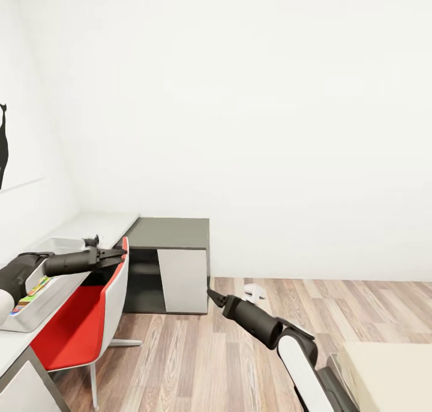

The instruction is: Put all the toys in the child's room - the three board games (two on the bed and one on the table), the two jigsaw puzzles on the table, and the tennis ball on the table - inside the toy box on the table in the child's room.

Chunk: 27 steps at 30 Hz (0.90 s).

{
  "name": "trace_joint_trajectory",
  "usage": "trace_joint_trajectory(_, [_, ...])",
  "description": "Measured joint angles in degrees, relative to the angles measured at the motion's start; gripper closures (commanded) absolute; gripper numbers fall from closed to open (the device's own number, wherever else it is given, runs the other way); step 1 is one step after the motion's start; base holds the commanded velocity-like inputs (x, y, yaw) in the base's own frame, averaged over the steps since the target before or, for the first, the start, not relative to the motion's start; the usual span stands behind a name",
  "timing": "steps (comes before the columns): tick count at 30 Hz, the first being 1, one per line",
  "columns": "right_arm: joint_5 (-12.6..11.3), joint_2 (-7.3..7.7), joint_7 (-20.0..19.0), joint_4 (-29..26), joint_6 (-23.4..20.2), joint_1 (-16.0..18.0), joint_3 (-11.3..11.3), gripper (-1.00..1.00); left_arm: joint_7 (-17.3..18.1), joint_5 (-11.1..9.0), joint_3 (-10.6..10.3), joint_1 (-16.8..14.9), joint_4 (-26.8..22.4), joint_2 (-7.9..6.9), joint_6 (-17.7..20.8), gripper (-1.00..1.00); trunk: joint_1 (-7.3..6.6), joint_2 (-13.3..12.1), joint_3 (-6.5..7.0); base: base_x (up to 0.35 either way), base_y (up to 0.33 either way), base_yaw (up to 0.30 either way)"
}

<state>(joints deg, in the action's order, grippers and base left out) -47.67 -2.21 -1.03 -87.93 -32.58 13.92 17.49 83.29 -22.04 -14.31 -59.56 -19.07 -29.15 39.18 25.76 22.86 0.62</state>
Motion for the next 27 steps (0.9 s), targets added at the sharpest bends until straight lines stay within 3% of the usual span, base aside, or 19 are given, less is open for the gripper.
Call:
trace_joint_trajectory(2, [0.42, 0.10, 0.88, 1.00, 0.10, 0.20, -0.08, -1.00, -5.83, 0.02, -0.01, 0.00, 0.01, 1.57, 0.02, -1.00, 0.00, 0.00, 0.00, 0.000, 0.000, 0.000])
trace_joint_trajectory(6, [1.10, 0.24, 3.33, 1.74, 0.11, 0.48, -0.22, -1.00, -10.95, -0.06, 0.03, -0.01, 0.02, 2.71, 0.07, -1.00, 0.00, 0.00, 0.00, 0.000, 0.000, 0.000])
trace_joint_trajectory(17, [1.75, 0.23, 10.33, 2.22, -0.24, 0.94, -1.84, -1.00, -14.28, -0.04, 0.05, -0.01, 0.03, 3.46, 0.14, -1.00, 0.00, 0.01, 0.00, 0.000, 0.000, 0.000])
trace_joint_trajectory(22, [3.29, 0.24, 14.58, 2.83, -0.68, 2.07, -1.95, -1.00, -15.99, 0.03, 0.05, -0.01, 0.07, 4.42, 0.17, -1.00, 0.00, 0.01, 0.00, 0.000, 0.000, 0.000])
trace_joint_trajectory(27, [6.29, 0.10, 20.31, 4.71, -0.87, 2.99, -2.12, -1.00, -25.01, -0.12, 0.06, -0.01, 0.10, 5.39, 0.36, -1.00, 0.00, 0.00, 0.00, 0.000, 0.000, 0.000])
